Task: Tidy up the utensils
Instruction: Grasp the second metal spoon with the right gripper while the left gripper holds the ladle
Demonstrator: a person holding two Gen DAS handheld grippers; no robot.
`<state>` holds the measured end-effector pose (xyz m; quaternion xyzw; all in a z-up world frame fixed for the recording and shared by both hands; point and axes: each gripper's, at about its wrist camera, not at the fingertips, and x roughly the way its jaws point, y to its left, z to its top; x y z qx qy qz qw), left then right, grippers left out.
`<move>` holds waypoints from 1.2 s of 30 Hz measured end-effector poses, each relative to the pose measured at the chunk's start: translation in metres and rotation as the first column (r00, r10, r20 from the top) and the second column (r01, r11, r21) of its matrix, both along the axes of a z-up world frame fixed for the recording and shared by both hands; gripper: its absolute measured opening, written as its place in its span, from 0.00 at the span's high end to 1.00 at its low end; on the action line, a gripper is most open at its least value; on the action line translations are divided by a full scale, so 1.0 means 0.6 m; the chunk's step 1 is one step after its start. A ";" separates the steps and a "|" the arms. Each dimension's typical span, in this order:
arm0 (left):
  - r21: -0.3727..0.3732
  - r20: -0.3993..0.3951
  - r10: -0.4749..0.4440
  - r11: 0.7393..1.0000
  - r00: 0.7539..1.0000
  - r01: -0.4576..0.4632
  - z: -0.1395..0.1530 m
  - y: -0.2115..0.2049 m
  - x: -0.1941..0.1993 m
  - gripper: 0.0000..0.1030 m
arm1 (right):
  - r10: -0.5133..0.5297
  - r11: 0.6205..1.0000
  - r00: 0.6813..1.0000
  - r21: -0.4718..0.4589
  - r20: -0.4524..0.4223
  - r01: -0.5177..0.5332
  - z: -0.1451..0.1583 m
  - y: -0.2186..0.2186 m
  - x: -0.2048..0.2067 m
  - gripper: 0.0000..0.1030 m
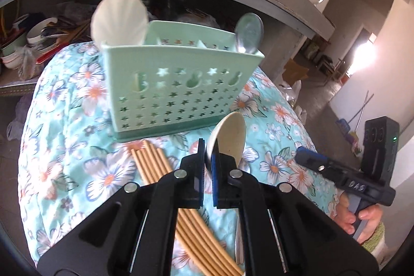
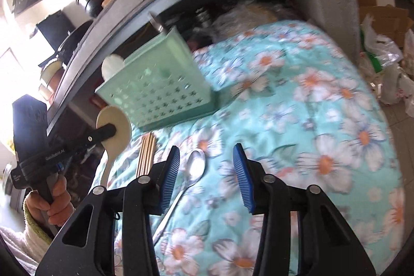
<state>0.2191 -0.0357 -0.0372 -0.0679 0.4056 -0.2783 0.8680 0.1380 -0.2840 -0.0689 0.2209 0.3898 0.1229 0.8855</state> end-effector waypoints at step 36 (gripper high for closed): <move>-0.106 -0.014 0.122 0.987 0.992 -0.123 -0.025 0.126 -0.005 0.96 | 0.079 0.989 0.991 -0.118 -0.108 -0.092 -0.068 0.093 0.083 0.96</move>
